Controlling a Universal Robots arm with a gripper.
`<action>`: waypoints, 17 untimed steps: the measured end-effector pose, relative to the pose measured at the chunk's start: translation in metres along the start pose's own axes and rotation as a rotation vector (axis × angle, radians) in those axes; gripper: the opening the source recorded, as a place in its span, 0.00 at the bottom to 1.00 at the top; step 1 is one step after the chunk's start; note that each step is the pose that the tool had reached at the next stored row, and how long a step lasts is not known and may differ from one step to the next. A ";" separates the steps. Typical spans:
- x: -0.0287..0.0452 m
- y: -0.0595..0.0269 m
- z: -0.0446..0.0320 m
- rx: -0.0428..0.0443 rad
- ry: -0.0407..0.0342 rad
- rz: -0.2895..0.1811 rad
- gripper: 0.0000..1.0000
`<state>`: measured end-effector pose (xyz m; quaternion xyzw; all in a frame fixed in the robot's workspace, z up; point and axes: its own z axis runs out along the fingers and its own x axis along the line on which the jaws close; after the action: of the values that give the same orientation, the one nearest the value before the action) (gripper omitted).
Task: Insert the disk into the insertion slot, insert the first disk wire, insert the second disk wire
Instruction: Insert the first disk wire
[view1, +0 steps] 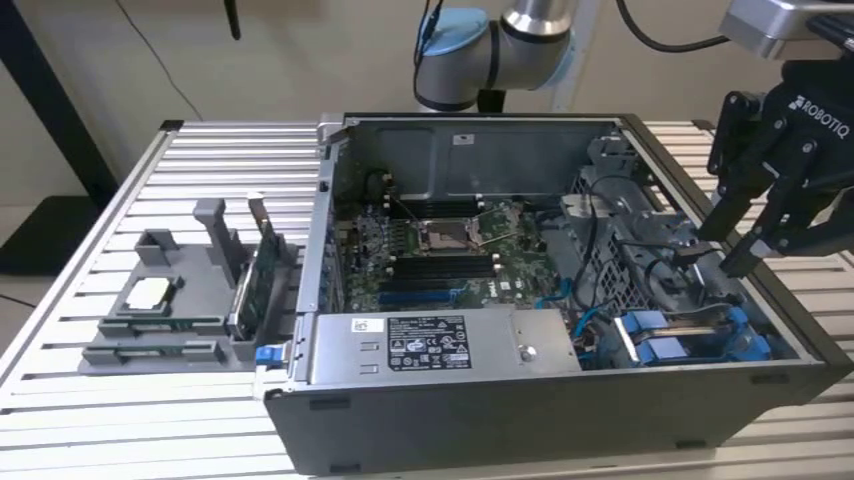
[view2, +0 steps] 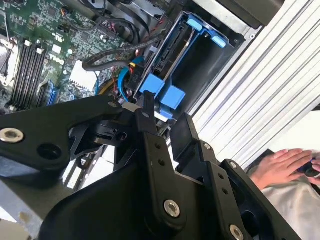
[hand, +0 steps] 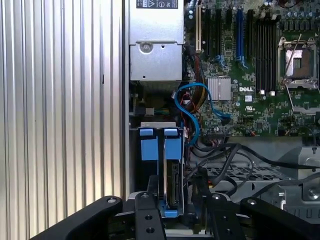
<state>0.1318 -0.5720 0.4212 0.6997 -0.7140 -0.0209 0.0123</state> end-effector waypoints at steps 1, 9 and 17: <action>-0.0006 0.0000 0.0000 0.0000 0.0000 0.000 0.40; -0.0089 0.0002 0.0003 0.0000 -0.0003 0.000 0.40; -0.0104 0.0002 0.0002 0.0000 -0.0002 0.000 0.40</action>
<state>0.1318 -0.5616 0.4211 0.6997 -0.7140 -0.0210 0.0123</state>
